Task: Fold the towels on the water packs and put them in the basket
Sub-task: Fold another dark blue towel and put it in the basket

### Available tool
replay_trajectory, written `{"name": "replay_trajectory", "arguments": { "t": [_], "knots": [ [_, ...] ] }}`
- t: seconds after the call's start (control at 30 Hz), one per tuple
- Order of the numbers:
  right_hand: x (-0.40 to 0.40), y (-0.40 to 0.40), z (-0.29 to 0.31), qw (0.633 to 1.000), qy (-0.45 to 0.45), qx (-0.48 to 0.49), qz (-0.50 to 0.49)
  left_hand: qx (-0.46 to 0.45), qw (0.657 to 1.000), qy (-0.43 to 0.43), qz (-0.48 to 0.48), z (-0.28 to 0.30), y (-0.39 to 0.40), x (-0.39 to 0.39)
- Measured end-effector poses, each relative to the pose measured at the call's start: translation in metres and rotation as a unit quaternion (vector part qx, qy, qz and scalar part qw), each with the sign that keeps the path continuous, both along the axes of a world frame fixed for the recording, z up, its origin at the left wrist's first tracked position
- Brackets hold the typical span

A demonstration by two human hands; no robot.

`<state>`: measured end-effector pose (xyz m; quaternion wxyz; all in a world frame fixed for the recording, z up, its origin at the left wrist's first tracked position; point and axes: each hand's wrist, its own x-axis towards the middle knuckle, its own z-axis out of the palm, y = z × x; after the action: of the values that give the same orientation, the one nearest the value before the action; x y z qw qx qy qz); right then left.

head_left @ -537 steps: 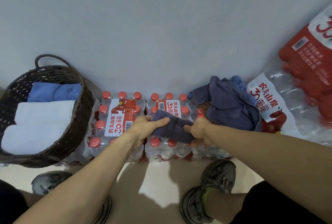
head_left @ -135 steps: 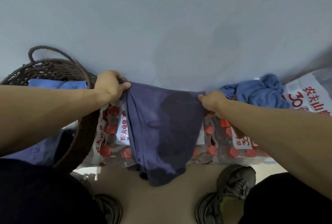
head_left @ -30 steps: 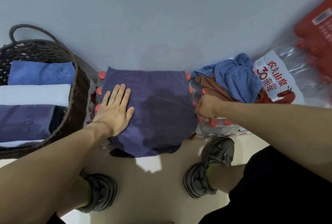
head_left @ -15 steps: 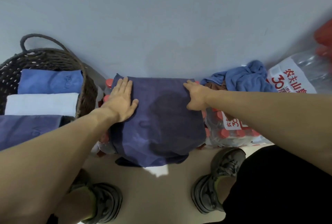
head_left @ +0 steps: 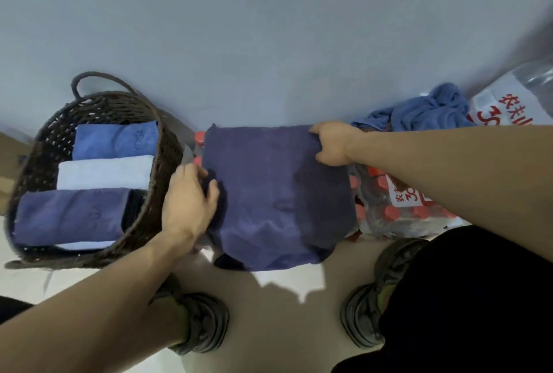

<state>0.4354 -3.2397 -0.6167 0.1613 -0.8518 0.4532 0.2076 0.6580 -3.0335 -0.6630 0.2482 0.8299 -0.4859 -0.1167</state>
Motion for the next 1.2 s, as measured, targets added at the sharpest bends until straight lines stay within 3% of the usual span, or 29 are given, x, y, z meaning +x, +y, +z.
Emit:
{"name": "replay_trajectory", "arguments": {
  "t": [0.13,0.27,0.47,0.6,0.87,1.03,1.2],
  "knots": [
    [0.011,0.018,0.011,0.998,-0.044,0.012,0.051,0.066,0.994,0.067,0.062,-0.002,0.034,-0.010],
    [0.020,0.036,0.020,0.990,-0.028,0.130,0.044,0.105,0.979,0.100,0.141,-0.009,0.047,-0.024],
    [0.002,0.058,0.007,0.986,0.039,0.152,0.061,0.053,0.946,0.224,0.229,-0.014,0.053,-0.029],
    [-0.006,0.063,0.001,0.988,0.028,0.137,0.059,0.073,0.953,0.198,0.218,-0.014,0.058,-0.025],
    [-0.003,0.071,-0.005,0.991,0.045,0.113,0.060,0.044,0.985,0.058,0.155,-0.017,0.070,-0.029],
    [0.001,0.070,-0.003,0.991,0.041,0.114,0.050,0.014,0.976,0.081,0.202,-0.024,0.079,-0.027],
    [0.001,0.072,-0.004,0.992,0.038,0.111,0.040,0.046,0.967,0.141,0.210,-0.040,0.093,-0.027]
  ]
}}
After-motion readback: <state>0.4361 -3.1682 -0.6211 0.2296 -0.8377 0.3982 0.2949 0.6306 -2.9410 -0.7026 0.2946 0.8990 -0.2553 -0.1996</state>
